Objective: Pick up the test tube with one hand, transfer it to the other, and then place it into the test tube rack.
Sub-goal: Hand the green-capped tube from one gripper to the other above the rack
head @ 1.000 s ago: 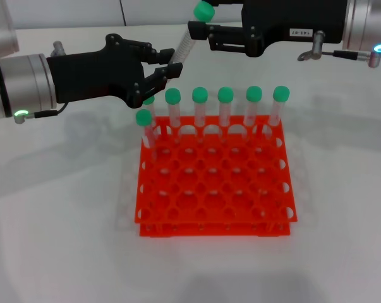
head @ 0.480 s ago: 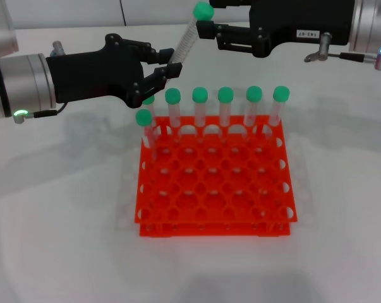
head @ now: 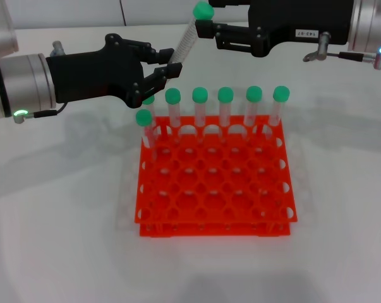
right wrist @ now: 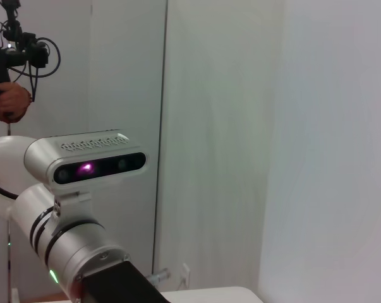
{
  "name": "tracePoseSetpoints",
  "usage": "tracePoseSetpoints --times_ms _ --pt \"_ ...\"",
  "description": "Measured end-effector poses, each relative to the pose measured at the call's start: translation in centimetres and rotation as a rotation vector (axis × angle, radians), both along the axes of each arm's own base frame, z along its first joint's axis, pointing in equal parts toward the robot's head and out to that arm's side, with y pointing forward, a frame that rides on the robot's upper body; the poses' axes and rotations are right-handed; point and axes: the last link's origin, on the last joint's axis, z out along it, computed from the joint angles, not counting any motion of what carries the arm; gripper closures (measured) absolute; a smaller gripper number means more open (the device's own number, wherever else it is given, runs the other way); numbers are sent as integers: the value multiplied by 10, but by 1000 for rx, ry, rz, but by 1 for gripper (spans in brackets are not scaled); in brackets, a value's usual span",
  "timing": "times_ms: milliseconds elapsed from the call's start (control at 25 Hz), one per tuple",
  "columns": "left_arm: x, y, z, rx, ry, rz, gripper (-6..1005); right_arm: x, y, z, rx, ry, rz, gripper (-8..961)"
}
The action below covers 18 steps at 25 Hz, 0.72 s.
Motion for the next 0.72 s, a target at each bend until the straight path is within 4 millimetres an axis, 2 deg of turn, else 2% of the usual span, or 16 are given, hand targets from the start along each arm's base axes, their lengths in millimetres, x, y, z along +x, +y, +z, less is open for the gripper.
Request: tracePoseSetpoints --times_ms 560,680,720 --pt "0 0 0 0 0 1 805 -1 -1 -2 -3 0 1 593" --pt "0 0 0 0 0 1 805 -1 -1 -2 -3 -1 2 682" --pt "0 0 0 0 0 1 805 -1 -1 -2 -4 -2 3 682"
